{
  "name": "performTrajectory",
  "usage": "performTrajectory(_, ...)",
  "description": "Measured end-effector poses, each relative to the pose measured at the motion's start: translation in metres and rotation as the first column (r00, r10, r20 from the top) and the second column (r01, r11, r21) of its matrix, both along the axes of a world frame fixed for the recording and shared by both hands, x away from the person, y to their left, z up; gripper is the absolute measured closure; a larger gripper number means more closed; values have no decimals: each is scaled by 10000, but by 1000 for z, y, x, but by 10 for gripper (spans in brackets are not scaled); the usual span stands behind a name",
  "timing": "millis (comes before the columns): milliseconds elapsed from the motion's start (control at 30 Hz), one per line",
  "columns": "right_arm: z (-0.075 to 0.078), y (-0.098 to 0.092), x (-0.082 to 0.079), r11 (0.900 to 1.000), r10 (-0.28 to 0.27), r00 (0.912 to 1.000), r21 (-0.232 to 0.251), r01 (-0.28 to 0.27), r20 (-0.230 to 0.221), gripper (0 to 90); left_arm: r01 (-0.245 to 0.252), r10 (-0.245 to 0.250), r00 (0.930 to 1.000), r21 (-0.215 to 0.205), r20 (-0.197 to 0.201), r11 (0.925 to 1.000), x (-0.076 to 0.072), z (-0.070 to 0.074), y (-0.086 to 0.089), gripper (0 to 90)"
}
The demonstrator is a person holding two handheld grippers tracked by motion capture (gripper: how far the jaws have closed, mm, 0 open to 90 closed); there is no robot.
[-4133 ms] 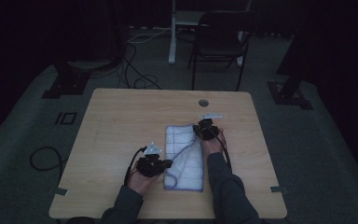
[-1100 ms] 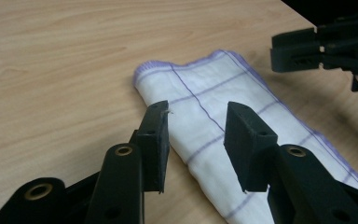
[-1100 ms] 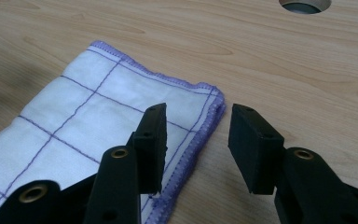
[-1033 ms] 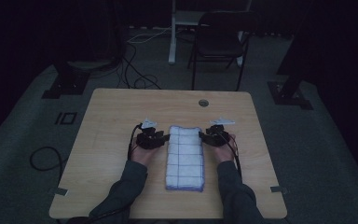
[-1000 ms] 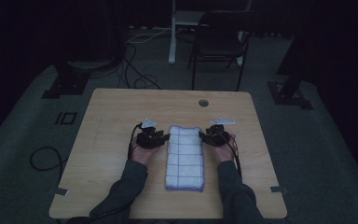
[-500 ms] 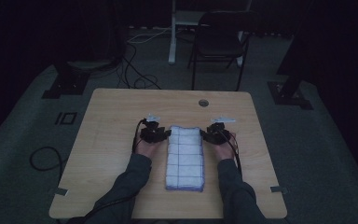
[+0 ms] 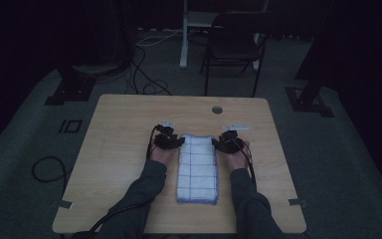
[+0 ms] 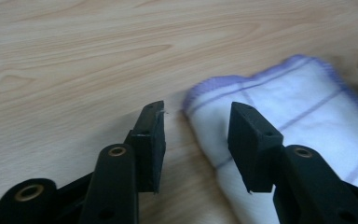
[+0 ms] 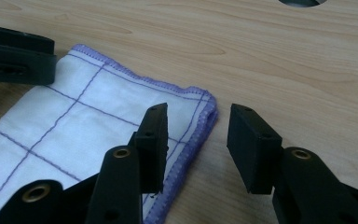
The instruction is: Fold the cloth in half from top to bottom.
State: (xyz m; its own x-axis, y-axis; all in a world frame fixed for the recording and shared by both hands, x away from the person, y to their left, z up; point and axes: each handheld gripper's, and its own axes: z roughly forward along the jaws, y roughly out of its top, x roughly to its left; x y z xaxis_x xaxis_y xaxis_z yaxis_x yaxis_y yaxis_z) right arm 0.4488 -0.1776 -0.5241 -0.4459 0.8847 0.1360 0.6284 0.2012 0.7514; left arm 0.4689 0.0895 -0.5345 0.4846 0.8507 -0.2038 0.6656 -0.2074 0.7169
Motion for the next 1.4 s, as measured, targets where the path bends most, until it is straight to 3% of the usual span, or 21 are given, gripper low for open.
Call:
performTrajectory(167,1,2,3,10000,-14,10000,-12,15,17,584,-66,68,9999,212,-113,9998,3,-3,-1,591)
performTrajectory(367,3,5,8,10000,-63,10000,27,63,-18,582,-57,56,9998,-46,-165,10000,5,-4,-2,564)
performTrajectory(533,-2,11,15,9999,-89,9999,-74,88,-146,566,-36,34,10000,461,38,9989,5,-3,-10,555)
performTrajectory(833,-13,16,21,9984,-214,9988,-540,190,-430,550,-50,24,9996,880,299,9961,6,-4,-19,546)
performTrajectory(967,-15,19,19,9975,-158,9994,-692,136,-310,545,6,-32,9996,923,276,9957,6,-4,-21,543)
performTrajectory(1067,-15,20,19,9967,-112,9996,-810,89,-278,570,46,-77,9996,1078,283,9942,5,-3,-23,557)
performTrajectory(1133,-15,23,17,9961,-66,9996,-880,42,-270,647,134,-191,9989,1297,432,9915,4,-3,-27,613)
performTrajectory(1267,-15,26,16,9971,140,9993,-741,-166,-353,788,220,-257,9992,1120,321,9935,4,-4,-27,727)
performTrajectory(1400,-15,25,18,9989,188,9982,-419,-212,-568,833,323,-333,9994,816,117,9961,4,-4,-24,820)
